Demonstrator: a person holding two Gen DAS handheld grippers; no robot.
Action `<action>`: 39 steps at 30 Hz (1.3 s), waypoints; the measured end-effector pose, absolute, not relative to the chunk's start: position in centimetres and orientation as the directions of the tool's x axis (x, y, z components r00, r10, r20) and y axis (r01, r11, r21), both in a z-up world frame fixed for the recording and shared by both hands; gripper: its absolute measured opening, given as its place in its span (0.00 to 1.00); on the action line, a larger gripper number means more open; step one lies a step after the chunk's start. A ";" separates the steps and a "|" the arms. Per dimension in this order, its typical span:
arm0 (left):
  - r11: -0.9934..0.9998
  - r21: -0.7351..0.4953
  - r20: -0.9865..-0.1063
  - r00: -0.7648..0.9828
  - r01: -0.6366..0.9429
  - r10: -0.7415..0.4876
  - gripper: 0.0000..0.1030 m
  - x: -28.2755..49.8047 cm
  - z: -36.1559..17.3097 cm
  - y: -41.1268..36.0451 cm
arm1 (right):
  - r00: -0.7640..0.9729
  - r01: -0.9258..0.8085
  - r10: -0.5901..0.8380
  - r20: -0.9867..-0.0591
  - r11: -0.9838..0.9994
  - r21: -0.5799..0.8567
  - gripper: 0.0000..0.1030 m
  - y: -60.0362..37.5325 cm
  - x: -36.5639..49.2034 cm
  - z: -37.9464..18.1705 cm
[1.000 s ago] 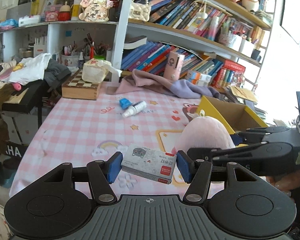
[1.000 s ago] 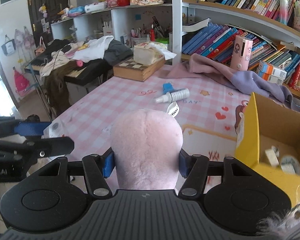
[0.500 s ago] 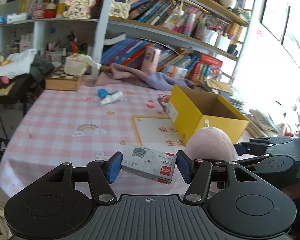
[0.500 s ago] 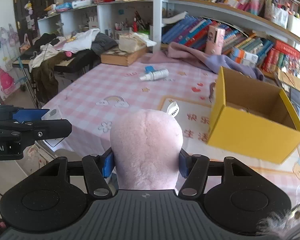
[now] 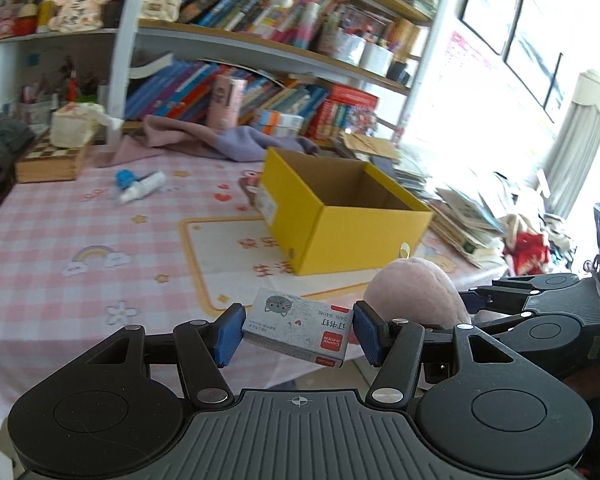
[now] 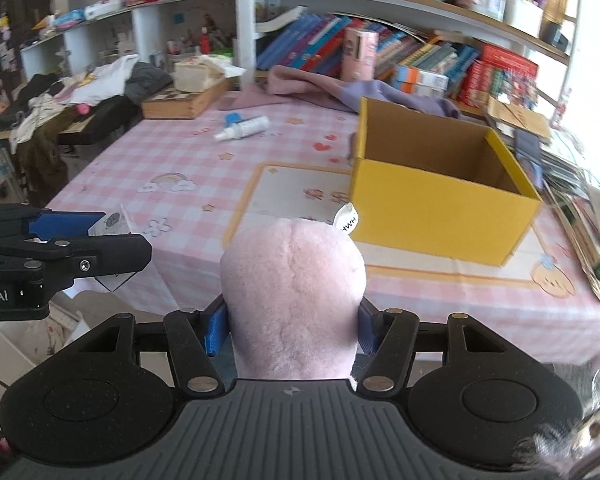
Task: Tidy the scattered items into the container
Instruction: 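Lift the medicine box and pink pig and carry both to the yellow box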
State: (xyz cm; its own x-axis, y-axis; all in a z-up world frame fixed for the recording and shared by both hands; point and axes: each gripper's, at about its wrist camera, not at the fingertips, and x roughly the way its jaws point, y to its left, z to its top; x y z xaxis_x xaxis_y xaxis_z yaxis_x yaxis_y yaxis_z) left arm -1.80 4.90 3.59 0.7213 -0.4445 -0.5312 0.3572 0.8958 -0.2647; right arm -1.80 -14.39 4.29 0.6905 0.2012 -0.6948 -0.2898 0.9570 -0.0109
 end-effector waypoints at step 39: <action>0.759 -0.238 -0.558 0.555 0.606 -0.617 0.56 5.8 2.8 -10.3 | 0.680 0.007 0.014 -0.733 1.000 0.025 0.56 -29.6 0.9 2.8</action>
